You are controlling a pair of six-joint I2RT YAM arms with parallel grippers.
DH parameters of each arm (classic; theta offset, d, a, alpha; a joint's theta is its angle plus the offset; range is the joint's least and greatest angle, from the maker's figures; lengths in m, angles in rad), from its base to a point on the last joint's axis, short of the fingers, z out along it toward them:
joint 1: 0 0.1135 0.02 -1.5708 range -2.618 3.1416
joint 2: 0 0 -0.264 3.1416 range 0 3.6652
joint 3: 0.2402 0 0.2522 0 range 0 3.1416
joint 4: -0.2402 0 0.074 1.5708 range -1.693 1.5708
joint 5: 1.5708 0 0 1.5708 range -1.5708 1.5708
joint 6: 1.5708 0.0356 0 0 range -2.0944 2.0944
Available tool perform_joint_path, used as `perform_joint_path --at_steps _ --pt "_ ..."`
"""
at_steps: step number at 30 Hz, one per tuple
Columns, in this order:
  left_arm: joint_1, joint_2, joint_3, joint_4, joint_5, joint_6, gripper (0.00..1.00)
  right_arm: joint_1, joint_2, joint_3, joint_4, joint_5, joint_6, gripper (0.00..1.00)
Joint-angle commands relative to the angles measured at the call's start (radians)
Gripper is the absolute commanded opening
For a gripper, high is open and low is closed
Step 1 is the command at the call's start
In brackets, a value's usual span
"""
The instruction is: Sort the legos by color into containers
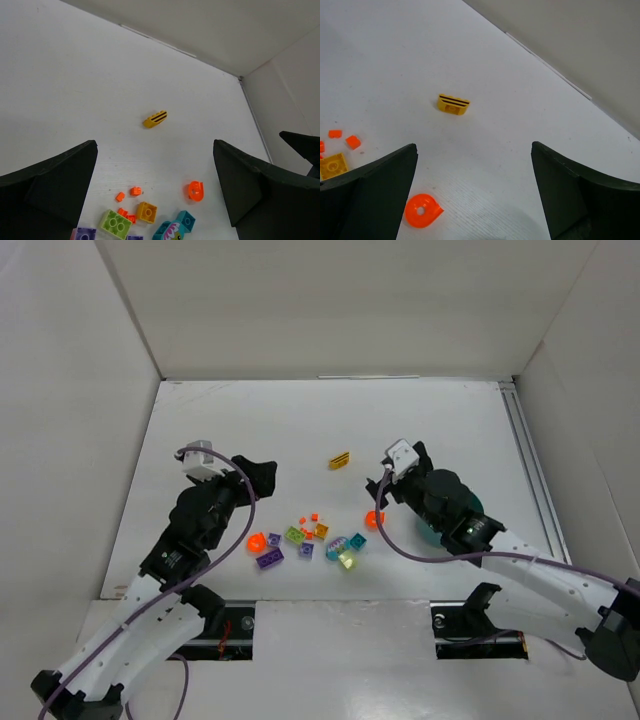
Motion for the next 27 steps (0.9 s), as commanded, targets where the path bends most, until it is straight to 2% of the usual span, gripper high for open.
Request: perform_joint_path --at_steps 1,6,12,14,16,20,21,24,27 --pt "-0.004 0.046 0.047 -0.016 -0.018 -0.013 1.0 0.005 0.03 0.012 0.03 -0.024 0.026 1.0" --pt "-0.004 0.13 0.035 0.005 0.008 -0.013 1.0 0.005 0.186 0.093 0.009 0.033 0.036 1.0" --pt "-0.004 0.162 0.045 -0.013 0.007 -0.024 1.0 -0.043 0.401 0.266 -0.065 -0.038 0.124 1.0" --pt "-0.004 0.153 0.014 -0.013 0.006 -0.036 1.0 -0.078 0.5 0.337 -0.065 -0.111 0.165 1.0" --pt "-0.004 0.144 0.005 0.0 0.006 -0.045 1.0 -0.096 0.564 0.396 -0.094 -0.176 0.239 0.98" --pt "-0.004 0.116 -0.018 0.0 0.006 -0.066 1.0 -0.097 0.684 0.486 -0.125 -0.164 0.528 0.92" --pt "-0.004 0.116 -0.029 0.0 0.006 -0.066 1.0 -0.097 0.719 0.486 -0.125 -0.152 0.655 0.92" --pt "-0.004 0.093 -0.052 0.0 0.033 -0.066 1.0 -0.097 0.8 0.542 -0.125 -0.121 0.807 0.87" --pt "-0.004 0.069 -0.063 0.0 0.043 -0.076 1.0 -0.097 0.863 0.62 -0.154 -0.13 0.866 0.84"
